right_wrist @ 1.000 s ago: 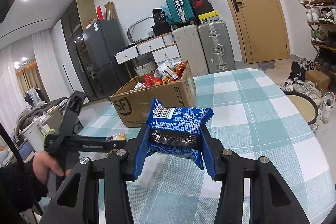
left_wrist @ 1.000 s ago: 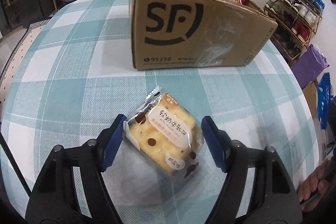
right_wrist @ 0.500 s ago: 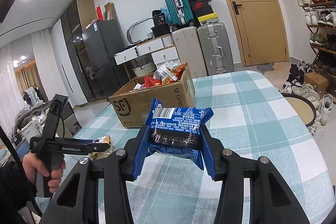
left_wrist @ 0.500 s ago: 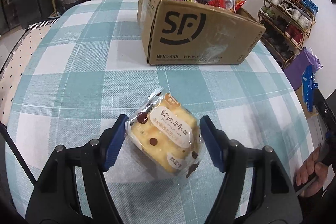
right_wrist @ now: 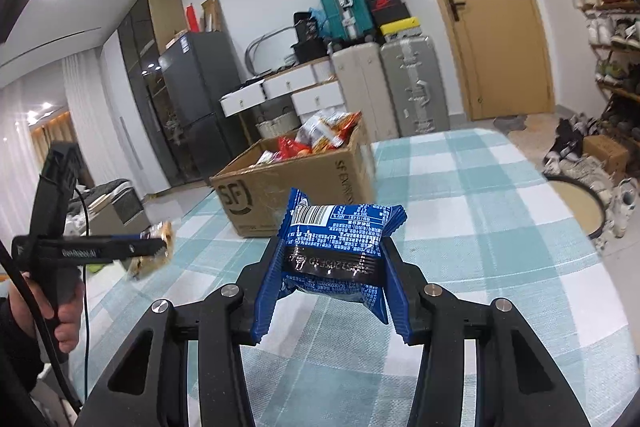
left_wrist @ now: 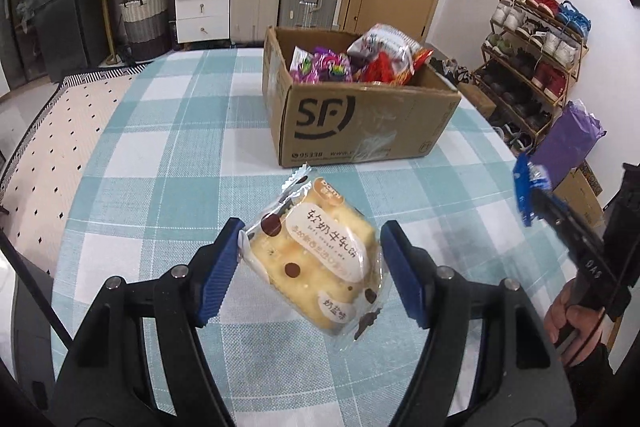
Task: Organize snacks
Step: 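Lift both packets and carry them over the box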
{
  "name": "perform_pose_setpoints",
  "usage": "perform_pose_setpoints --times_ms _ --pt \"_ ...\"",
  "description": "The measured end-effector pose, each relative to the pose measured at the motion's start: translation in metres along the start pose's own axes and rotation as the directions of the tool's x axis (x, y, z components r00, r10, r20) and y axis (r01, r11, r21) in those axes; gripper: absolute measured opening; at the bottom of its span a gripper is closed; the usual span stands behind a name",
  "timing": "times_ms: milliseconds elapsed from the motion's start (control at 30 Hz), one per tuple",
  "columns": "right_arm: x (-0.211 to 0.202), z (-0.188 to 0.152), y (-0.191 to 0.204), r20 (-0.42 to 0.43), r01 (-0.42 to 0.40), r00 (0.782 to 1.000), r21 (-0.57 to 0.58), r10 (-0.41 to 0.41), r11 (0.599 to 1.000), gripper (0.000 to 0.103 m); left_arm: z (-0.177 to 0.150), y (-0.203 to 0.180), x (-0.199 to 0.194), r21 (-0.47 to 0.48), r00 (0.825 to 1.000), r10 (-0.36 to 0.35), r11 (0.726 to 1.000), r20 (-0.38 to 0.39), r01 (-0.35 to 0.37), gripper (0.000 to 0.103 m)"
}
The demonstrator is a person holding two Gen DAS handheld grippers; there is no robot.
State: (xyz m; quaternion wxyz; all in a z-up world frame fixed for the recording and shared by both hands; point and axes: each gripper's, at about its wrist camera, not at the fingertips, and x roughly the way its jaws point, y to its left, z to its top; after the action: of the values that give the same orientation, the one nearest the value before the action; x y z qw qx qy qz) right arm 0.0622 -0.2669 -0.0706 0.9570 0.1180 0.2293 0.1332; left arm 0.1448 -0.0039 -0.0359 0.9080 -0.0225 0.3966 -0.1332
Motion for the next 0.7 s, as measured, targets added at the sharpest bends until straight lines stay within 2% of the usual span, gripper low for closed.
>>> perform_pose_setpoints --times_ms 100,233,700 --pt "0.002 0.0 -0.002 -0.02 -0.006 1.0 0.034 0.007 0.999 0.047 0.005 -0.004 -0.018 0.009 1.0 0.006 1.0 0.027 -0.006 0.068" --pt "-0.004 0.009 0.005 -0.02 -0.061 0.998 0.074 0.063 0.995 0.047 0.01 -0.012 -0.047 0.04 0.997 0.018 0.999 0.077 -0.021 0.068" --pt "-0.04 0.094 0.084 0.021 -0.186 0.982 -0.076 0.188 0.98 0.047 0.044 -0.038 -0.128 0.102 0.984 -0.027 0.995 0.174 0.009 0.068"
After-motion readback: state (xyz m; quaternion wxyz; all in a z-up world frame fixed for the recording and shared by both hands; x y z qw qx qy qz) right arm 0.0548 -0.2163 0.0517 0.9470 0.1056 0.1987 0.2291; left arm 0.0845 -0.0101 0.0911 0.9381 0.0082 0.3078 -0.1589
